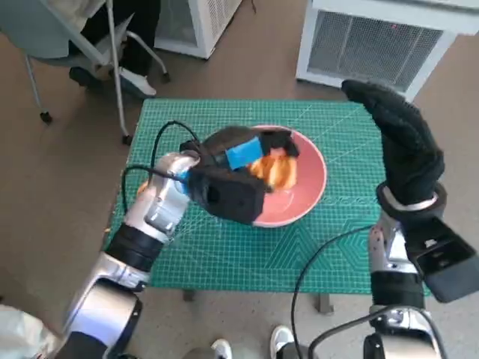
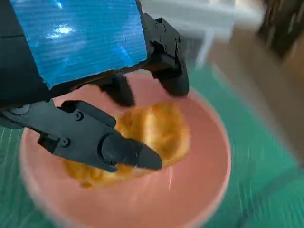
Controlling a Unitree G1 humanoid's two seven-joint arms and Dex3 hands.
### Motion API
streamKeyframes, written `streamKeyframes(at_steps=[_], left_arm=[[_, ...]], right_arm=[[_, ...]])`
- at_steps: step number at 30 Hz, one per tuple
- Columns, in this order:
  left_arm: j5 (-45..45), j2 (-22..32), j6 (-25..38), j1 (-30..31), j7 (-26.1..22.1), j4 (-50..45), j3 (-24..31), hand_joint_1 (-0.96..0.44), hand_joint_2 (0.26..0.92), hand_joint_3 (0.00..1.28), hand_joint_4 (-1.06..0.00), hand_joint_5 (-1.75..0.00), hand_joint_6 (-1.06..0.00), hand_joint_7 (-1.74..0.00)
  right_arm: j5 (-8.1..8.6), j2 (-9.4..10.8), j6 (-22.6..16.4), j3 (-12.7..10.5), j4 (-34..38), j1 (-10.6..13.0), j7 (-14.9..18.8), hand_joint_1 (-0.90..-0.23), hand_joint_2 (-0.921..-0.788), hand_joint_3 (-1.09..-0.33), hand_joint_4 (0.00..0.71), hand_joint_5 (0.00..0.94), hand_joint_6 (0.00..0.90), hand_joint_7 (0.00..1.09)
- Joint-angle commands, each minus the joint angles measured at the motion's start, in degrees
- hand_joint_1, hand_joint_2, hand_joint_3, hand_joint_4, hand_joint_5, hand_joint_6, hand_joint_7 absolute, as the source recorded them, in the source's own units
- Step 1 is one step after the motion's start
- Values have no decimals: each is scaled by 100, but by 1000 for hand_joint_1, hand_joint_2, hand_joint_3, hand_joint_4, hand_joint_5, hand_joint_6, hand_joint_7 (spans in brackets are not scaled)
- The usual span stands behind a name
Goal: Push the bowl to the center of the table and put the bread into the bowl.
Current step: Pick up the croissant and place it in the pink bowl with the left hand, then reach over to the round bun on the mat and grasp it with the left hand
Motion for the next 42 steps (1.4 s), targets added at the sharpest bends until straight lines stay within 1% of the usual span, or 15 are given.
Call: streamKeyframes(at_steps=[1, 3, 6, 9, 12, 15, 16, 20, 23, 26, 30, 36, 42], left_arm=[[-119, 161, -42, -127, -147, -60, 45, -325, 920, 53, -61, -32, -188, -156], [-74, 212, -243, -18, 102, -105, 73, -380, 921, 53, -40, -13, -177, -125], [-130, 303, -670, 88, 438, -55, 179, -421, 921, 60, -28, -4, -173, -108], [-226, 456, -1120, 196, 691, -96, 329, -445, 921, 73, -29, -4, -179, -102], [-386, 700, -1568, 374, 882, -351, 584, -455, 921, 84, -41, -9, -190, -102], [-580, 969, -1931, 613, 1004, -735, 880, -446, 921, 86, -116, -11, -251, -87], [-670, 1072, -2025, 714, 1023, -896, 1005, -444, 921, 85, -127, -11, -260, -84], [-988, 1445, -2278, 1105, 1091, -1407, 1479, -411, 921, 63, -212, -24, -335, -86], [-1153, 1680, -2402, 1356, 1128, -1653, 1760, -395, 920, 46, -256, -30, -375, -91], [-1305, 2035, -2478, 1672, 1104, -1876, 2097, -398, 921, 38, -284, -33, -400, -95], [-1478, 2422, -2387, 2027, 982, -2031, 2402, -402, 921, 34, -292, -30, -407, -93], [-1495, 2903, -2229, 2447, 811, -2083, 2627, -408, 921, 41, -287, -20, -405, -84], [-1413, 3154, -2199, 2722, 708, -1918, 2640, -414, 921, 53, -283, -13, -399, -72]], right_arm=[[-98, -34, 53, -23, -35, 146, -96, -554, -921, -713, 290, 0, 78, 533], [-150, -29, 40, -28, -37, 149, -140, -554, -921, -713, 290, 1, 78, 533], [-181, -18, 32, -22, -26, 144, -186, -553, -921, -712, 293, 2, 78, 532], [-204, -5, 7, -5, -15, 144, -218, -551, -921, -712, 297, 4, 80, 532], [-219, 8, -10, 15, -36, 159, -241, -551, -921, -713, 297, 4, 80, 531], [-222, 23, 7, 29, -81, 178, -260, -553, -921, -713, 298, 4, 81, 531], [-220, 27, 16, 31, -100, 185, -265, -553, -921, -713, 298, 4, 81, 531], [-189, 22, 48, 36, -158, 215, -270, -557, -921, -712, 298, 3, 81, 530], [-155, 12, 75, 34, -189, 231, -265, -560, -921, -711, 298, 3, 81, 530], [-150, 5, 87, 30, -235, 257, -273, -562, -921, -711, 298, 3, 81, 530], [-134, -3, 101, 21, -264, 276, -272, -563, -921, -712, 298, 3, 80, 530], [-97, -6, 124, 14, -245, 246, -250, -563, -921, -712, 304, 5, 81, 531], [-44, 4, 123, 23, -153, 173, -195, -563, -921, -710, 308, 6, 83, 532]])
